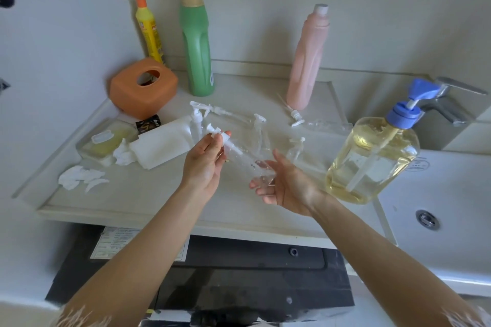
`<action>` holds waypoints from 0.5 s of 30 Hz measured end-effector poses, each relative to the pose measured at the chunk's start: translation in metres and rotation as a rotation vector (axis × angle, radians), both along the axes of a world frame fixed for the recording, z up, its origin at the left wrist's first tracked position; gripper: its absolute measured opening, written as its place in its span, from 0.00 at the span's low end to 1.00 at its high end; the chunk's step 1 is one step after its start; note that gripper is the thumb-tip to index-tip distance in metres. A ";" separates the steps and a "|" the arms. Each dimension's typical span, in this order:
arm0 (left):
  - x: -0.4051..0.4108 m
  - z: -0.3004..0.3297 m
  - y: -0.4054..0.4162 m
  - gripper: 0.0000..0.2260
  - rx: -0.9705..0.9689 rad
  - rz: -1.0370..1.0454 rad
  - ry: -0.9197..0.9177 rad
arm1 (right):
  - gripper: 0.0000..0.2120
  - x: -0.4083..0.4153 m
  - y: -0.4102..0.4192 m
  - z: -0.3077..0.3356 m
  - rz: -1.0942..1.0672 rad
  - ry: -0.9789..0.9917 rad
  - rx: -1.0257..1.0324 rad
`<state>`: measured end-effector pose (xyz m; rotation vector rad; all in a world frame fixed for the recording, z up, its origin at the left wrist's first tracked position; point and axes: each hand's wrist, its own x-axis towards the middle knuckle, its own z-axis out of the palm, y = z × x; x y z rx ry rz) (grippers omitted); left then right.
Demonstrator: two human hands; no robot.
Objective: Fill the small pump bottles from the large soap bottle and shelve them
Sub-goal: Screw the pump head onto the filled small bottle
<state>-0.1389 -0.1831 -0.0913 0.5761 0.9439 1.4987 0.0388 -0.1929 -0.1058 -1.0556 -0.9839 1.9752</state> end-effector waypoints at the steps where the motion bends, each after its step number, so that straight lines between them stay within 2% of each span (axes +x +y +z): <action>1: -0.002 -0.001 0.000 0.07 -0.003 0.000 0.001 | 0.19 -0.002 0.000 0.000 0.001 0.004 -0.001; 4: -0.006 -0.002 -0.001 0.06 0.001 -0.006 -0.011 | 0.19 -0.003 0.004 -0.005 0.040 -0.030 0.065; 7: -0.008 -0.002 -0.001 0.05 0.005 -0.012 -0.008 | 0.20 -0.006 0.002 -0.001 0.116 -0.012 -0.005; 10: -0.010 -0.003 -0.002 0.05 0.013 -0.029 -0.015 | 0.25 -0.006 0.004 -0.004 0.123 -0.086 0.093; 13: -0.012 -0.005 -0.003 0.04 0.017 -0.050 -0.012 | 0.20 -0.007 0.004 -0.003 0.179 -0.042 0.001; 15: -0.013 -0.006 -0.003 0.04 0.021 -0.061 -0.009 | 0.18 -0.007 0.004 -0.006 0.175 -0.063 0.052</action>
